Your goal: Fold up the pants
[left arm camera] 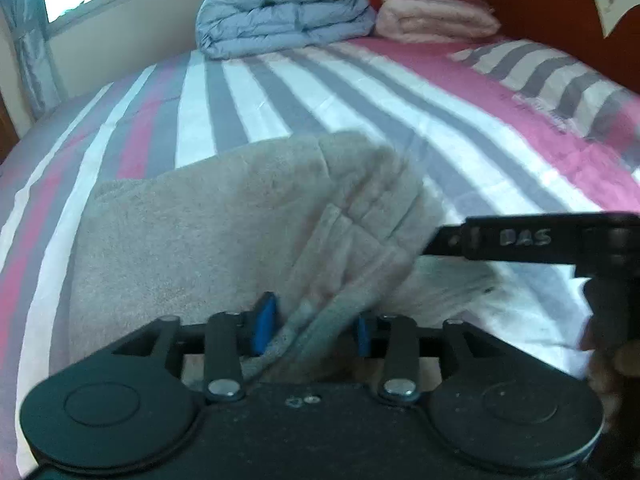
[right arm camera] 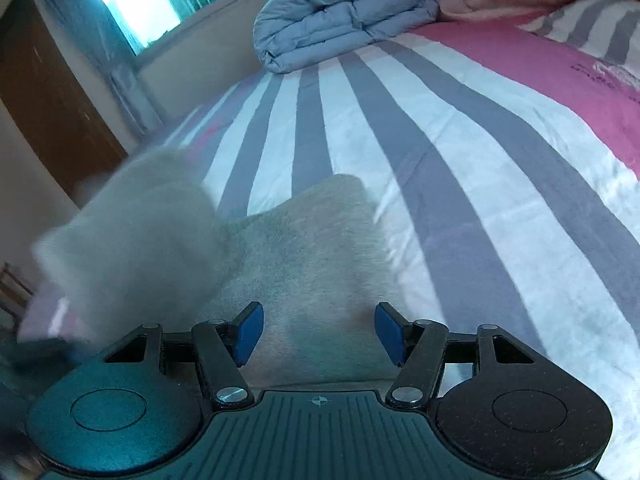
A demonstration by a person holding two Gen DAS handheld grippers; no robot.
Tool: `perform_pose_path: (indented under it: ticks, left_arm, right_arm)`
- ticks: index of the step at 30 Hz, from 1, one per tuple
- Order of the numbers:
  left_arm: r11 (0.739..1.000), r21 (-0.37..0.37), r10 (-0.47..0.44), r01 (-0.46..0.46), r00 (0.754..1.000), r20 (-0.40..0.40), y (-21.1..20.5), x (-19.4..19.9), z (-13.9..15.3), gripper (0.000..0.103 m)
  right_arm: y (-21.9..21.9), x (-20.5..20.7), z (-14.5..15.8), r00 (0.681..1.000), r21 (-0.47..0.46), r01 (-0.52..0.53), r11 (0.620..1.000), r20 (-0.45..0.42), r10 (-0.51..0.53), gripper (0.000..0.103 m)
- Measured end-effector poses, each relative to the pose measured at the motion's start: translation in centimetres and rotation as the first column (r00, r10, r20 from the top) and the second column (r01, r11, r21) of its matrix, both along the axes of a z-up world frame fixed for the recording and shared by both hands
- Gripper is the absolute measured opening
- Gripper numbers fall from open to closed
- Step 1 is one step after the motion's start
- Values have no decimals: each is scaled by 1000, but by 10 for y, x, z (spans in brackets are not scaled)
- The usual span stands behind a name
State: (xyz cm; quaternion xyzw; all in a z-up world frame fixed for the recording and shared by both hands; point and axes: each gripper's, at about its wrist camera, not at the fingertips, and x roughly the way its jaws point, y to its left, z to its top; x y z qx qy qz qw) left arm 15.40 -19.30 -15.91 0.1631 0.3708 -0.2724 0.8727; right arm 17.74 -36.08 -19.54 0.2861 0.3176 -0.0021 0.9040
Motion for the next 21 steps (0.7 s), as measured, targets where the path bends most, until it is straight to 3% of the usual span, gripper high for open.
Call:
perform_pose_path:
  ticks: [1,3,7,12,15,17,21]
  left_arm:
    - [1000,-15,3,-3,1000,-2,2,-1,5,53]
    - [998,-64,29,-28,999,15,14,-8,19,73]
    - [985,-114,130,-131,991,-13,38,-2,31,73]
    - [953,-43,301,-301,954,-10,58,21,26,73]
    - [923,-26,381,-383,922,-69,72,33,17,74]
    - [911,-26,407,-411,908,-94,82,33,12,74]
    - [905,-26,420,-424,902,-103,89,37,6,76]
  right_arm:
    - [-3,-3,0,1000,12,-2,1000,2,2,62]
    - [-9,-9,-1,1000,41,-1,999,11,1,62]
    - [-16,-16,2,1000,74,12,997,10,-12,62]
    - [-18,-26,11,999,114,34,993,26,-37,62]
    - [-14,-27,22,999,116,32,993,37,-36,73]
    - [-8,-25,27,999,111,19,994,40,-24,80]
    - [6,-14,31,1000,102,-14,995,14,13,80]
